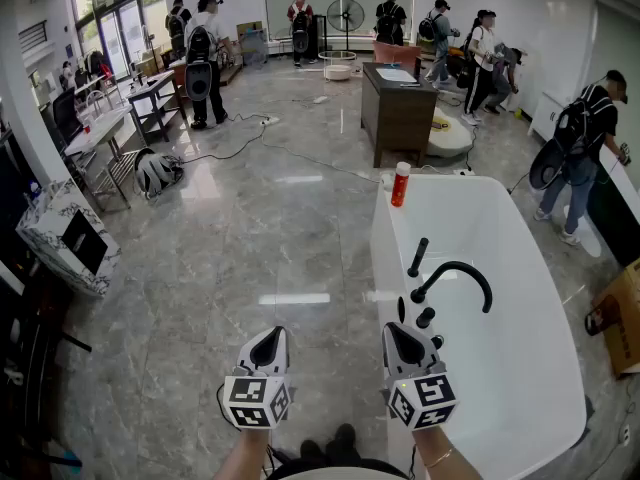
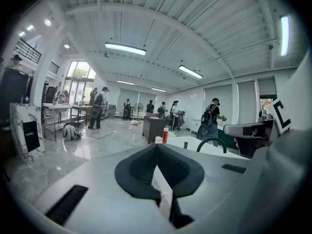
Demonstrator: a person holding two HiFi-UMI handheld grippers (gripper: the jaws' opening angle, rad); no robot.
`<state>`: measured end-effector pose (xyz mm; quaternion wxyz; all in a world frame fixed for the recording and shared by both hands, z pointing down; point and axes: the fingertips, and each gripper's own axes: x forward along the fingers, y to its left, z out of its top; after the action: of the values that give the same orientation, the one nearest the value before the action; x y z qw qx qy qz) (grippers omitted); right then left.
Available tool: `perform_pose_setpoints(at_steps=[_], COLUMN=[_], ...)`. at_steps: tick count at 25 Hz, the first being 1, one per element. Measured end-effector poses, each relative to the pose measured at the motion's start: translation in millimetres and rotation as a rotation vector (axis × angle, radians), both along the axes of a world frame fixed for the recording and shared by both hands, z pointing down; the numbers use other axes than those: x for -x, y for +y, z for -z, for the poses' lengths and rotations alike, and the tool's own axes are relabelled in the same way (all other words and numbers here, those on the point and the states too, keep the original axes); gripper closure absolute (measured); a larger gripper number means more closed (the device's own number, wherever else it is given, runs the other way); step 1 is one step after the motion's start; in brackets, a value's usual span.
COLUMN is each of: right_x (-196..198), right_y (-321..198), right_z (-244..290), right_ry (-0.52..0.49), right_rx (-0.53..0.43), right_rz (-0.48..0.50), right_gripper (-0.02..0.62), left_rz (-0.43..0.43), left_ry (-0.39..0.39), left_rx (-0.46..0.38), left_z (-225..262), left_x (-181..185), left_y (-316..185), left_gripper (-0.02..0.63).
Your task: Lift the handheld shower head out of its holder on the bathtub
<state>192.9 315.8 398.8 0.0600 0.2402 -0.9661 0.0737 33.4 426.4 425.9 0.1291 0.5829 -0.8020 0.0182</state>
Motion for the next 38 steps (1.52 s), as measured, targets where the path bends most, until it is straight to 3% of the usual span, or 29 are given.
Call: perform_pose_setpoints(at_steps=[21,28,38], right_x=[-15.2,-13.0,25.5], right_y=[-11.7,-22.3,-67.8], right_z=[2.3,-0.4,-13.0], right_ry=[-0.007,-0.005,0.012], right_rx=[-0.015,0.007,0.046], right_rz=[-0.005,-0.010,-0.010], right_gripper=[0.586,0.507,0.451], left_rz=[-0.006,-0.017,-0.032], left_ry=[-0.018,-0.018,0.012], left_rx=[-0.002,0.019,0.035], left_z=[6.9,2.0,-9.9], left_x=[-26.9,-28.8,7.6], left_y=[-21.3,-31.0,-86.3], left_gripper=[0.589,0.589,0.589])
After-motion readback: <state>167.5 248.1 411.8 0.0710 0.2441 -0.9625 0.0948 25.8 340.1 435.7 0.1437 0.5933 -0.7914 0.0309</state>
